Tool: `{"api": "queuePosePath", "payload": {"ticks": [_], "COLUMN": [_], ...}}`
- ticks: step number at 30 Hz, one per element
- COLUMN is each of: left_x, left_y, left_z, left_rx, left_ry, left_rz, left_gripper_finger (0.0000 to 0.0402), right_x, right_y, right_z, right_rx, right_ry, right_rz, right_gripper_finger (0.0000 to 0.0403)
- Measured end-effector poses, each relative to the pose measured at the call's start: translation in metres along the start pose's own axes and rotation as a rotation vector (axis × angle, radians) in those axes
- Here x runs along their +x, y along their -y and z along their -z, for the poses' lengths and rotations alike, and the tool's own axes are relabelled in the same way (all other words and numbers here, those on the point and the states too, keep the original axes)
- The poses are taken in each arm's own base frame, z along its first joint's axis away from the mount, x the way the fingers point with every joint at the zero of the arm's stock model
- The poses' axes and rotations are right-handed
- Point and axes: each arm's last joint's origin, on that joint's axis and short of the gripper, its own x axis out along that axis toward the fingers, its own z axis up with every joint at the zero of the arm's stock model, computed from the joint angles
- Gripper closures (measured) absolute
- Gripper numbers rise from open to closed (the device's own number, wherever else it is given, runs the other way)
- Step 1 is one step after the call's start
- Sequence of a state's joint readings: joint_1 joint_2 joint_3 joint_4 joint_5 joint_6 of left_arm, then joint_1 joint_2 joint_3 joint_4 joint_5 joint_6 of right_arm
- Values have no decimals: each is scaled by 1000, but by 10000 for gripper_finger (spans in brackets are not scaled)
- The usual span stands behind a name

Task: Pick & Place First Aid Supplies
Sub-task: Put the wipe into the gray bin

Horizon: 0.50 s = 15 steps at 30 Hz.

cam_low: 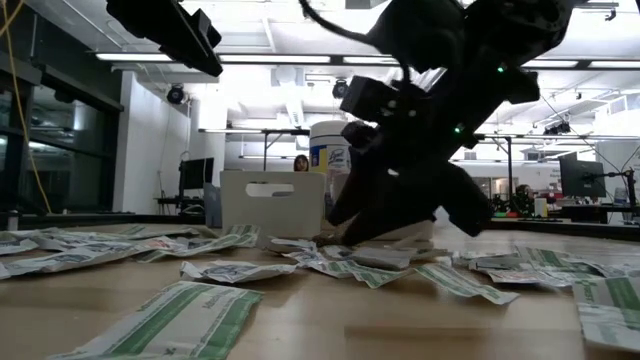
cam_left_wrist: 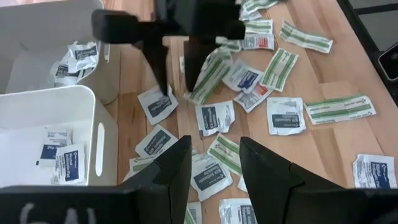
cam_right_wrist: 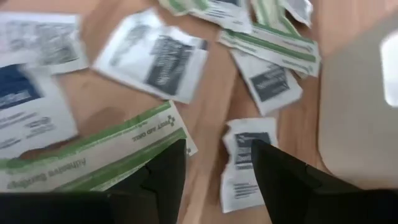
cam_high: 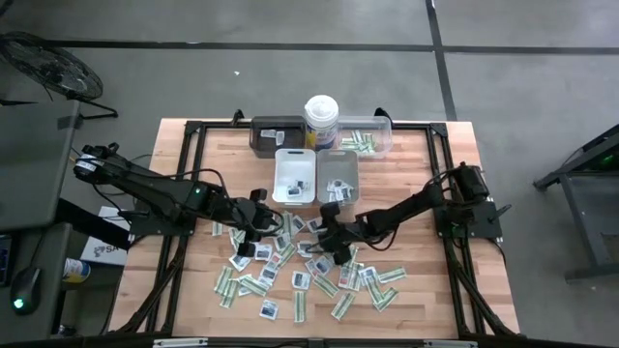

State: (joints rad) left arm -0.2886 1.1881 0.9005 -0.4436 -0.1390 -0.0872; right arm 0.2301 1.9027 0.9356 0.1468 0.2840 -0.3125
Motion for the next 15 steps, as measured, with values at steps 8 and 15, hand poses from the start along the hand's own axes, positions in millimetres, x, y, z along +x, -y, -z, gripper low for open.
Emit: {"api": "queuePosePath", "payload": {"ticks": [8,15], "left_x": [0,0], "left_y": [0,0], "left_z": [1,1], "left_rx": [4,5], "left_ry": [-6,-13], "left_rz": [0,15], "left_gripper_finger": [269,269], "right_x": [-2,-4], "right_y": [-2,-8], "right_z": [0,-1], "right_rx": [-86,-108], "right_ry": [-56,-63], "right_rz": [163,145], "right_gripper_finger": [230,229]}}
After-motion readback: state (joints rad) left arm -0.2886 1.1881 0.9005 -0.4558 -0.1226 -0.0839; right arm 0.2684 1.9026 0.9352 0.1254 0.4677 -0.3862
